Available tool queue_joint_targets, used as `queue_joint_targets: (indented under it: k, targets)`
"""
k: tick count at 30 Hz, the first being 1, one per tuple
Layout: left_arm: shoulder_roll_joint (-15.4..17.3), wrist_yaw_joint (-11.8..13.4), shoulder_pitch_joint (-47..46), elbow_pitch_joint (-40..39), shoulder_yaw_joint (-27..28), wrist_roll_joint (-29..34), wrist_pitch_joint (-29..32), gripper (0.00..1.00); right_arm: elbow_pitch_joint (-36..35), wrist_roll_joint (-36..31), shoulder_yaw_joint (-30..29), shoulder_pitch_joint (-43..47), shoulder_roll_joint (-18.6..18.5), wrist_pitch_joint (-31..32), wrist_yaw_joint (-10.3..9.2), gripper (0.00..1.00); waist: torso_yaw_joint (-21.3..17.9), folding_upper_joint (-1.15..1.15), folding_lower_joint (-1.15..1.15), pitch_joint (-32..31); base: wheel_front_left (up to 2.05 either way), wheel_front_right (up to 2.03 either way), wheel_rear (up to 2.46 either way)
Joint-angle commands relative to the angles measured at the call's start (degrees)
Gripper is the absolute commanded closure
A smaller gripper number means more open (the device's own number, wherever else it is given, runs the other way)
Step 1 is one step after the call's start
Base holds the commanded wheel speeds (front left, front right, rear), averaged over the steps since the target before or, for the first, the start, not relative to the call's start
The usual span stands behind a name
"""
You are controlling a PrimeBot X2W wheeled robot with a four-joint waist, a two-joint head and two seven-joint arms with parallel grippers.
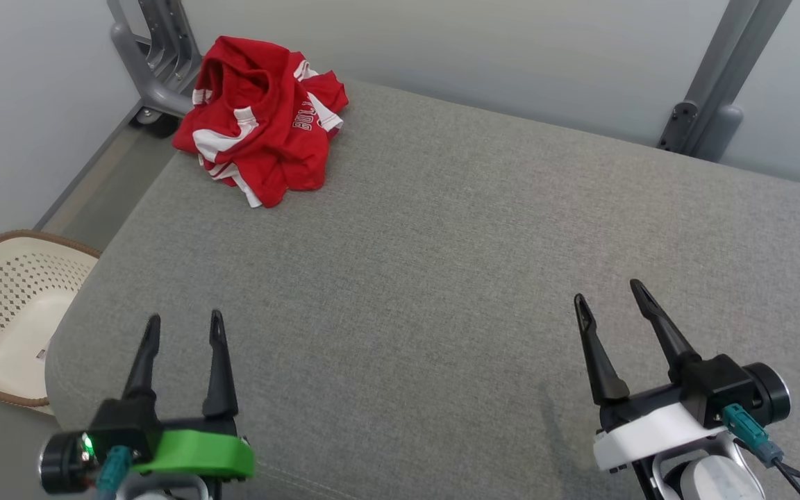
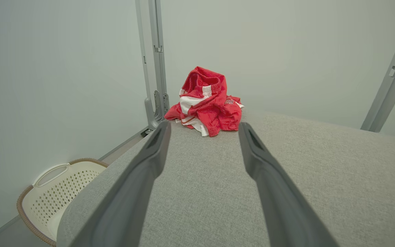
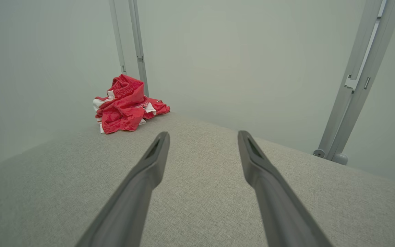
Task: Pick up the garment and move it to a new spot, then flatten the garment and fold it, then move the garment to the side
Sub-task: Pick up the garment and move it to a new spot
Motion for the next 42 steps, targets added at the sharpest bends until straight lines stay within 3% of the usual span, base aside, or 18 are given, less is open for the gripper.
queue_joint_targets:
  k: [1,5,9,16,22,27,35,42]
  targets:
    - [1.0,-0.6,-2.52,-0.37,0.7,0.54,-0.03,0.0,-0.56,-0.63,-0.34,-1.07,-0.25,-0.18,0.0,0.0,-1.21,0.0,0.0,1.72,0.0,0.0,0.0]
    - [4.24,-2.44,-9.97,-0.08,2.2,1.89,-0.02,0.0,-1.24,-1.62,-0.69,-2.78,-0.25,-0.18,0.0,0.0,-3.13,0.0,0.0,4.51,0.0,0.0,0.0]
    - [10.35,-5.62,-20.81,4.18,1.99,4.1,1.03,0.0,-1.49,-2.85,-0.24,-4.75,-0.25,-0.18,0.0,0.0,-5.69,0.0,0.0,7.22,0.0,0.0,0.0]
    - [20.08,-8.59,-38.98,16.28,0.14,4.54,8.87,0.0,-2.29,-4.64,0.3,-7.28,-0.25,-0.18,0.0,0.0,-11.46,0.0,0.0,11.89,0.0,0.0,0.0]
    - [25.07,-9.15,-49.2,27.7,-2.09,0.59,17.57,0.0,-3.82,-6.41,-0.68,-8.02,-0.25,-0.18,0.0,0.0,-15.95,0.0,0.0,16.86,0.0,0.0,0.0]
    - [29.02,-9.16,-53.89,31.83,-9.12,-5.93,22.74,0.0,-5.89,-7.89,-2.46,-8.17,-0.22,-0.18,0.0,0.0,-18.64,0.0,0.0,21.51,0.0,0.0,0.0]
    - [34.31,-9.18,-57.95,35.18,-17.7,-12.34,24.05,0.0,-9.22,-8.5,-3.35,-8.92,-0.2,-0.18,0.0,0.0,-20.76,0.0,0.0,27.76,0.0,0.0,0.0]
    - [37.2,-9.18,-59.33,40.6,-20.84,-14.18,22.52,0.0,-9.44,-7.87,-2.4,-9.27,-0.21,-0.18,0.0,0.0,-21.82,0.0,0.0,29.21,0.0,0.0,0.0]
